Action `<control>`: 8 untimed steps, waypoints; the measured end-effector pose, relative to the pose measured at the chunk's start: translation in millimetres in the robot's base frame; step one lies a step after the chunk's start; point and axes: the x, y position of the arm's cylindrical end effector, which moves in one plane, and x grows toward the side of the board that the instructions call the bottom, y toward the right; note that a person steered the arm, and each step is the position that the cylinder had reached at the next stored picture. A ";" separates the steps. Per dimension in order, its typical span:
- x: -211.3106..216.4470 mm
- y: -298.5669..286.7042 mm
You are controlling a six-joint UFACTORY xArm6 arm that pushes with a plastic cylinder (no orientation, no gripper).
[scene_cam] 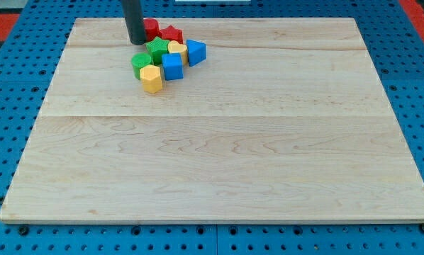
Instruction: Move the red circle above the green star
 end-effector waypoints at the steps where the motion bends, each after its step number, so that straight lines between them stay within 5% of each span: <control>1: -3.0 -46.5; 3: -52.7 -40.7; 5: -24.0 16.8; 6: -46.9 5.9; 8: -51.7 123.6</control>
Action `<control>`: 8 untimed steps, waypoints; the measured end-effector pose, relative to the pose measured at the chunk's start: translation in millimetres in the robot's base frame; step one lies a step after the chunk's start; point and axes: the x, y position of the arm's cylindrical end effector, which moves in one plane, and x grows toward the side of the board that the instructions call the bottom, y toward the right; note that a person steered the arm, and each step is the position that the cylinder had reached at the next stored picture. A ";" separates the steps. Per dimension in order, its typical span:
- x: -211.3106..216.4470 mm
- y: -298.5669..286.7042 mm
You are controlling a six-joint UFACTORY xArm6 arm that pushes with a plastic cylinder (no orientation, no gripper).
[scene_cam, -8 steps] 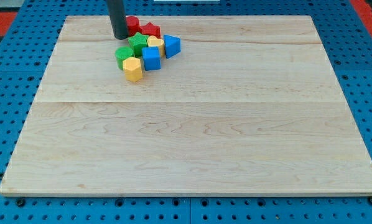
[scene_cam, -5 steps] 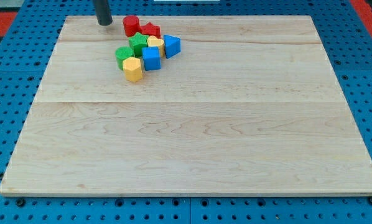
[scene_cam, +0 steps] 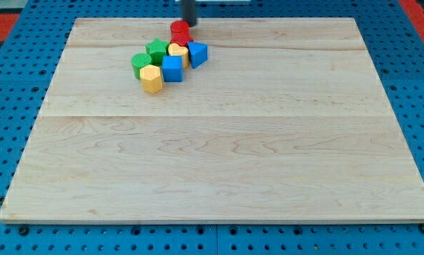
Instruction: Move the red circle above the green star
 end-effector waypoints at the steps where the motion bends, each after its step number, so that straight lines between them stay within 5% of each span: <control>1: 9.2 5.0; 5: -4.1 -38.1; 8: 29.7 -43.0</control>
